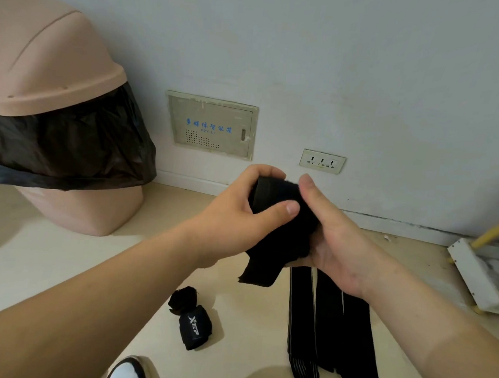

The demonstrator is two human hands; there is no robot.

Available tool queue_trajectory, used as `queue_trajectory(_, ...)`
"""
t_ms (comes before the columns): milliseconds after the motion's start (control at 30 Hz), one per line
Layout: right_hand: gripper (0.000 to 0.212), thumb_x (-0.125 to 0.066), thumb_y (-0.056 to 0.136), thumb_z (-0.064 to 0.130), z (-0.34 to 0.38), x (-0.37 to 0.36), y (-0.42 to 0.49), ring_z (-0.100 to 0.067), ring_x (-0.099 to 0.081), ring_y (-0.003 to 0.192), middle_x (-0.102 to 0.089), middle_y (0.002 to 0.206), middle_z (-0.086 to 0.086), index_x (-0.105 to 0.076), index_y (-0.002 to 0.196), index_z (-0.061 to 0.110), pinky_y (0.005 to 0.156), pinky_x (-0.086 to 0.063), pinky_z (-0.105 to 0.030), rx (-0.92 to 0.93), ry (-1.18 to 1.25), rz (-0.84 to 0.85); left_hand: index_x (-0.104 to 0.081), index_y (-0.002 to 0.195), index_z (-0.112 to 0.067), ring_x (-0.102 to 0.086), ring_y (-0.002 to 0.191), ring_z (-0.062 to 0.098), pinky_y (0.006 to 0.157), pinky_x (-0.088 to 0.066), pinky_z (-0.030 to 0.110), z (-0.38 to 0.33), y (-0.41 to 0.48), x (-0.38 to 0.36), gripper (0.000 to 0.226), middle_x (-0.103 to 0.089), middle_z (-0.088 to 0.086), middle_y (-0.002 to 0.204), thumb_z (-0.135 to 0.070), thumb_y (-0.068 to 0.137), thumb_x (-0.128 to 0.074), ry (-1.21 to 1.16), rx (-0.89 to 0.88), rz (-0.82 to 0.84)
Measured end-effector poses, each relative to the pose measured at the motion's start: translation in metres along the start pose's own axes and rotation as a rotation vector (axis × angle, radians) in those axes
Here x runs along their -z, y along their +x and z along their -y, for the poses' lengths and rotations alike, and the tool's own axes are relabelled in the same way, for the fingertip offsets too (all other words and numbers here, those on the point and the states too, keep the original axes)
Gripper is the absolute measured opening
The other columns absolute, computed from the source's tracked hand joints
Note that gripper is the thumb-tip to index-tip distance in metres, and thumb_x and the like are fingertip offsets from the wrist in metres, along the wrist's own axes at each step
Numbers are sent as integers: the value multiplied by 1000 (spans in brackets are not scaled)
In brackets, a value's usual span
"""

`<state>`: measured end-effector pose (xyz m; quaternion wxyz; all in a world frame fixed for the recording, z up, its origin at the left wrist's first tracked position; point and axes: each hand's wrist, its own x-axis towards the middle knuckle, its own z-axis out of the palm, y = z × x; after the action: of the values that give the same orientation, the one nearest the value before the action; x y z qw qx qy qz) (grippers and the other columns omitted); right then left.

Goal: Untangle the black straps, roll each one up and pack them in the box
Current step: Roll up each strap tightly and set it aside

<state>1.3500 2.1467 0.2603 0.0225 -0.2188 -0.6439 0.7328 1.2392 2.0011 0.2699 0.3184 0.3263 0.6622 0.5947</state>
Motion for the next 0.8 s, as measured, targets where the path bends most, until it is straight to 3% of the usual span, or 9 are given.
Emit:
queue_trajectory(167, 60, -63, 91, 67, 0, 6, -3, -36, -74, 119, -75, 131, -14, -76, 129, 22, 102, -58, -56, -73, 1, 31, -59, 137, -41, -75, 109, 19, 93, -64, 42, 7, -2, 11, 59, -69, -1, 124, -32, 84, -83, 68, -19, 80)
queue_trajectory(300, 62, -63, 90, 68, 1, 4, 0, -37, -75, 116, -78, 125, -15, -78, 125, 19, 100, -60, -58, -30, 61, -58, -57, 141, -42, -75, 108, 12, 94, -63, 39, 9, 0, 9, 74, -67, -8, 128, -58, 74, -82, 58, 44, -97)
queue_trajectory(367, 60, -65, 87, 68, 2, 2, 2, -36, -76, 112, -79, 120, -16, -82, 116, 17, 95, -62, -55, -10, 117, -116, -63, 137, -31, -75, 107, 12, 95, -61, 39, 9, 3, 5, 60, -73, -6, 122, -67, 88, -69, -39, 136, -141)
queue_trajectory(467, 59, -65, 91, 66, 2, 3, 4, -33, -77, 111, -80, 118, -13, -80, 118, 15, 97, -61, -53, -22, 195, -185, -70, 121, -15, -76, 95, 19, 90, -62, 41, 13, 6, 4, 48, -75, 2, 109, -53, 110, -42, -111, 285, -181)
queue_trajectory(567, 52, -68, 93, 59, 2, 7, 6, -32, -79, 106, -81, 114, -12, -76, 119, 15, 97, -60, -54, -28, 316, -281, -67, 118, -4, -73, 86, 23, 84, -60, 42, 23, 7, 9, 37, -70, 6, 99, -37, 109, -55, -106, 329, -106)
queue_trajectory(700, 46, -68, 96, 54, 2, 12, 7, -30, -81, 100, -83, 107, -13, -75, 116, 13, 92, -61, -54, -38, 401, -327, -69, 112, -7, -67, 83, 23, 78, -52, 40, 29, 6, 8, 26, -75, 6, 99, -30, 101, -70, -74, 240, -76)
queue_trajectory(800, 45, -65, 99, 51, 0, 12, 9, -29, -79, 105, -82, 113, -13, -75, 118, 11, 87, -63, -49, -35, 391, -316, -73, 110, -9, -74, 85, 21, 74, -57, 37, 28, 3, 3, 20, -80, 9, 102, -23, 97, -76, -52, 204, -29)
